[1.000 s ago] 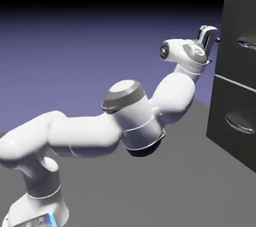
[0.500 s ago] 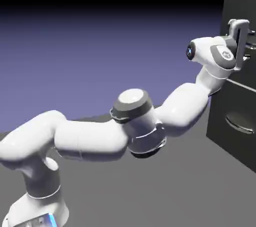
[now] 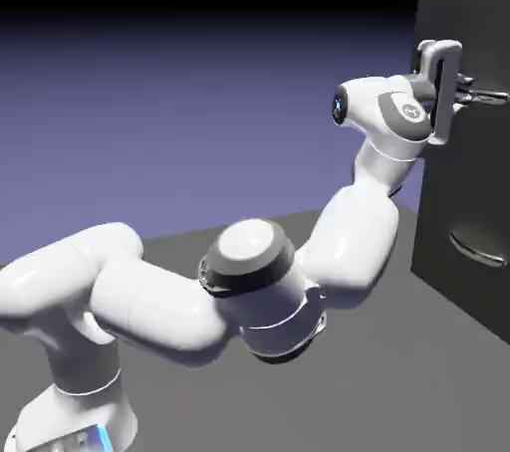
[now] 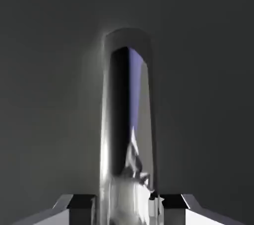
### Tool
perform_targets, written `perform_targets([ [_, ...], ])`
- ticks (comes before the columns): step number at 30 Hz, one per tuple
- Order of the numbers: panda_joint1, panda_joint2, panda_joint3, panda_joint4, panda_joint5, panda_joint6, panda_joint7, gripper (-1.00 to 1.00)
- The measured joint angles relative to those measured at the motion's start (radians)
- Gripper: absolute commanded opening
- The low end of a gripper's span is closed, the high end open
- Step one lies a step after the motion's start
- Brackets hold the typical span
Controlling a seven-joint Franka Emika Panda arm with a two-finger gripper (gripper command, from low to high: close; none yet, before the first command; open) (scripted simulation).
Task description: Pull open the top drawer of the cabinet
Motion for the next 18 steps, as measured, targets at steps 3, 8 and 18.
perform_targets([
  [3,-0.068,0.007,0.014,-0.109,0.008,-0.04,0.019,-1.0],
  [8,-0.093,0.13,0.076,-0.234,-0.012,-0.133,-0.061,-1.0],
  [18,-0.249,0.196,0.125,-0.506,0.037,-0.249,-0.056,1.0],
])
